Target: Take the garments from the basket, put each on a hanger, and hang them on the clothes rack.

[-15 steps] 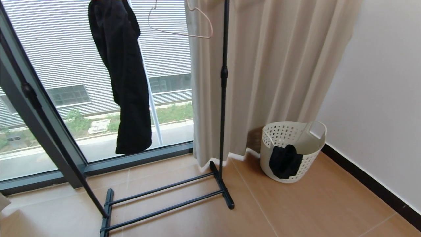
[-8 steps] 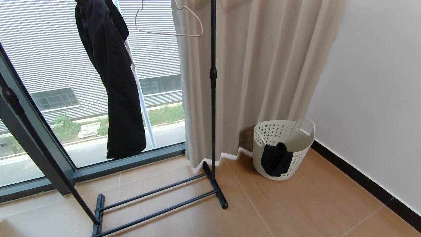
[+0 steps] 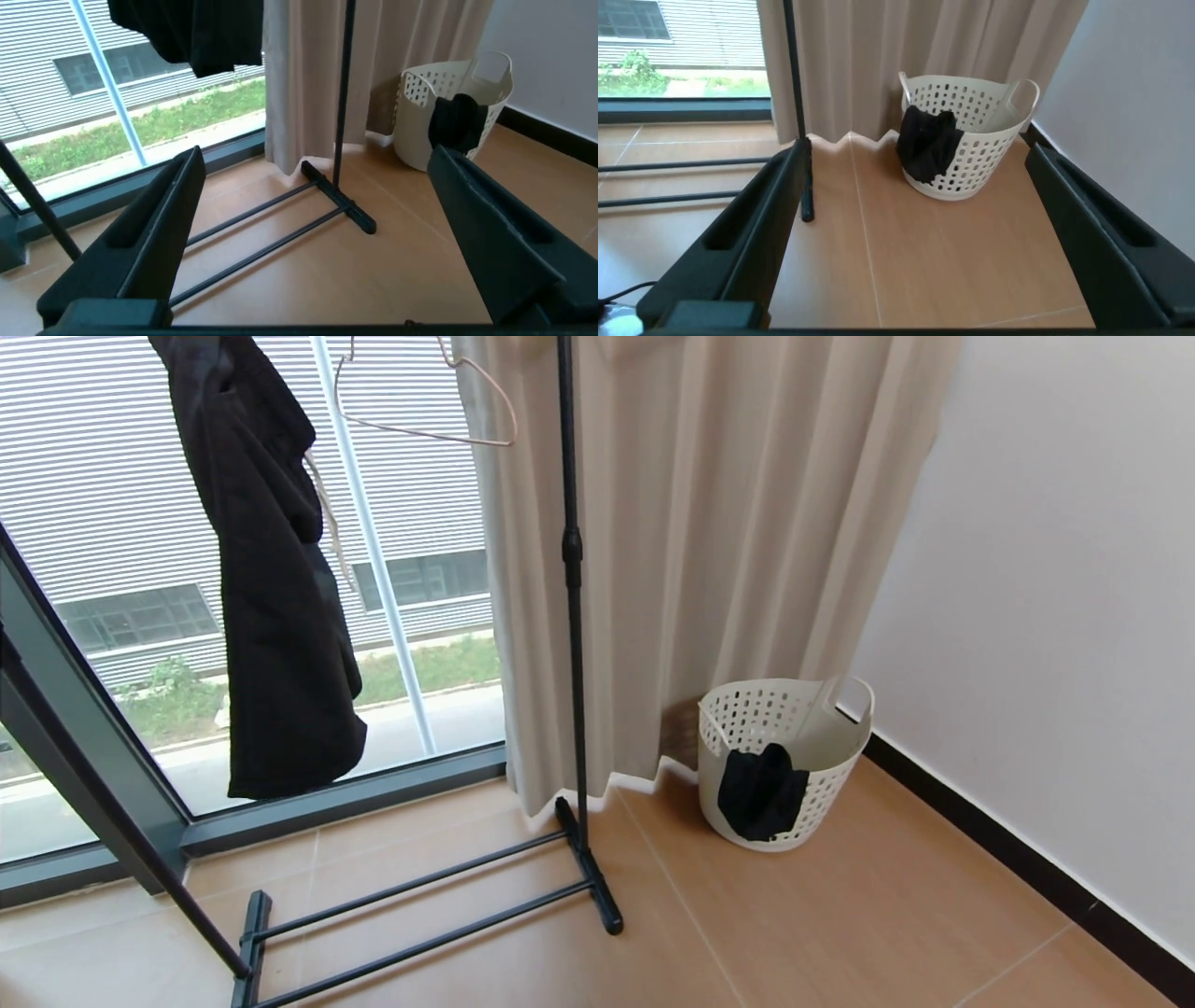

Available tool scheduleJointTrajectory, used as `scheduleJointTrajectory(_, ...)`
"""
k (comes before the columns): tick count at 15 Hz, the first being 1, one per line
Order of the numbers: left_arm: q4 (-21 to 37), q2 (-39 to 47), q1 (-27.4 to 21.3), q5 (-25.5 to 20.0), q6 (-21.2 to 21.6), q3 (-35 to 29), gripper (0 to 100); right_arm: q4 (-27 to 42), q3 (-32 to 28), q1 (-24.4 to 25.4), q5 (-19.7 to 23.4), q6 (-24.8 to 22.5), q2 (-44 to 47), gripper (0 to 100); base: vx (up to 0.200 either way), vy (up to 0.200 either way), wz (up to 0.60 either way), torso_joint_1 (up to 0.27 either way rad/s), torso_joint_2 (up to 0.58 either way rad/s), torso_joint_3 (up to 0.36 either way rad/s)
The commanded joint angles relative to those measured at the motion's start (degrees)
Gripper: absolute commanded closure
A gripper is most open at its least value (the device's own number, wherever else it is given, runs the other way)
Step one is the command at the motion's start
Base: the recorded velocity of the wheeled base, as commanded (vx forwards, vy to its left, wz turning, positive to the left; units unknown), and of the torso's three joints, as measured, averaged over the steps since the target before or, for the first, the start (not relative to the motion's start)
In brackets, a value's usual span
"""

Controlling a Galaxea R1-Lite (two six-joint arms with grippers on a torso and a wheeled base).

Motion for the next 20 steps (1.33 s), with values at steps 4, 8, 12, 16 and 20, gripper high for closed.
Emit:
scheduleJointTrajectory(4,-0.06,0.07,0.00,0.01,0.02,0.00,0,0.00,-0.02,0.09,0.01,-0.02,-0.03,0,0.000,-0.200,0.00,0.004,0.00,0.005)
scheduleJointTrajectory(8,-0.06,0.07,0.00,0.01,0.02,0.00,0,0.00,-0.02,0.00,0.01,-0.02,-0.03,0,0.100,-0.200,0.00,0.001,0.00,0.001)
scheduleJointTrajectory(12,-0.06,0.07,0.00,0.01,-0.07,0.00,0,0.00,-0.02,0.00,0.01,0.07,-0.03,0,0.200,-0.100,0.00,0.001,0.00,0.000)
scheduleJointTrajectory(16,-0.06,0.07,0.00,0.01,-0.07,0.00,0,0.00,-0.02,0.09,0.01,0.07,-0.03,0,0.200,0.000,0.00,0.002,0.00,0.004)
scheduleJointTrajectory(20,-0.06,0.07,0.00,0.01,-0.07,0.00,0,0.00,-0.02,0.09,0.01,0.07,-0.12,0,0.200,0.000,0.00,0.004,0.00,0.006)
